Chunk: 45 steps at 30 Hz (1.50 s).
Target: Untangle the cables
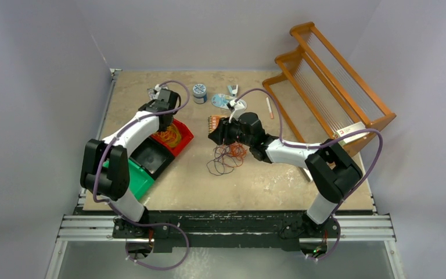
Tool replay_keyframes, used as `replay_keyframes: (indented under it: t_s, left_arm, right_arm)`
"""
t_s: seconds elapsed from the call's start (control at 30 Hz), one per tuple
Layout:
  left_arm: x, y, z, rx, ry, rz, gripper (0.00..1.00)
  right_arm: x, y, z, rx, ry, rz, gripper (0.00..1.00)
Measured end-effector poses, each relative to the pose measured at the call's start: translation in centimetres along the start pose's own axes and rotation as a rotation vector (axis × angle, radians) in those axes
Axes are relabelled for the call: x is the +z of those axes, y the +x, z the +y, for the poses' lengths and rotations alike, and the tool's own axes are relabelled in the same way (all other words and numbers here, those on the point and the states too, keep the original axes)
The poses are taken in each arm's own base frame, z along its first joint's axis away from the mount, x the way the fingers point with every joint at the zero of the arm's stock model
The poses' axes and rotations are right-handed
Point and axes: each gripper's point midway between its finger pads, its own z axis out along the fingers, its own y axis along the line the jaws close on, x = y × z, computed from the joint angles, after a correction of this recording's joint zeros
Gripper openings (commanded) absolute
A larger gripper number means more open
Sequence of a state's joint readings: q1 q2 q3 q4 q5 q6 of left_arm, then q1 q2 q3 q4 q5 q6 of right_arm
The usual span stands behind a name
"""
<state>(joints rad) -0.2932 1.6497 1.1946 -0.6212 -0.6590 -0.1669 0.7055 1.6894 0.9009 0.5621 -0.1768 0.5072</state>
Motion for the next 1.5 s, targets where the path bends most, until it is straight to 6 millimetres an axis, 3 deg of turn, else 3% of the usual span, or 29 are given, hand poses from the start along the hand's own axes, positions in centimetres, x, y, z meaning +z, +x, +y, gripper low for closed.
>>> replay_keyframes:
  t_s: [0.23, 0.83, 1.3, 1.5]
  left_arm:
    - [0.4, 0.2, 0.4, -0.018, -0.001, 0.012, 0.00]
    - [2.3, 0.1, -3.7, -0.001, 0.117, 0.089, 0.01]
    - [2.4, 0.3, -3.9, -0.003, 0.122, 0.098, 0.25]
    - [0.7, -1.7, -2.4, -0.075, 0.107, 0.019, 0.33]
  right_arm:
    - [0.2, 0.2, -0.1, 0.001, 0.001, 0.007, 0.47]
    - [0.1, 0.4, 0.3, 0.002, -0.019, 0.018, 0.47]
    - [0.1, 0.4, 0.3, 0.002, -0.021, 0.018, 0.47]
    - [0.1, 0.4, 0.3, 0.002, -0.021, 0.018, 0.47]
